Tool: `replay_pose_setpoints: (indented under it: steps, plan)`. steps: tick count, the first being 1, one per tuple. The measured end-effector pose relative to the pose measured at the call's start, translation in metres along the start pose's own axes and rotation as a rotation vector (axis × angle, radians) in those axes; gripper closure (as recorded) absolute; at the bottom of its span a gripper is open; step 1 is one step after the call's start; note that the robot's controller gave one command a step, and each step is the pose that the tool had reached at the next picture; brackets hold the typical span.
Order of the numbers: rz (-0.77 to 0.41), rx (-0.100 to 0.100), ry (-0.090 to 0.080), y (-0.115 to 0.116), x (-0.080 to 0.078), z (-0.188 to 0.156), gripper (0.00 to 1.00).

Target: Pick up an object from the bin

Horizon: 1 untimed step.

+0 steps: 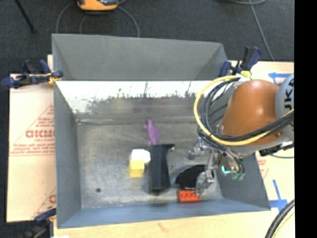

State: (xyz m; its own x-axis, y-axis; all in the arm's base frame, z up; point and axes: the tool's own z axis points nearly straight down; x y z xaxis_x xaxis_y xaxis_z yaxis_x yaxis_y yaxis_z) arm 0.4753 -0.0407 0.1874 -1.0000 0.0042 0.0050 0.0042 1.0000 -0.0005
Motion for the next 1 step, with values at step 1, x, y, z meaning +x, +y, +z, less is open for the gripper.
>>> replay_pose_setpoints:
  steps: [1]
  plan:
    - [-0.002,0.001,-0.008,0.0001,-0.0018,-0.0035,0.00]
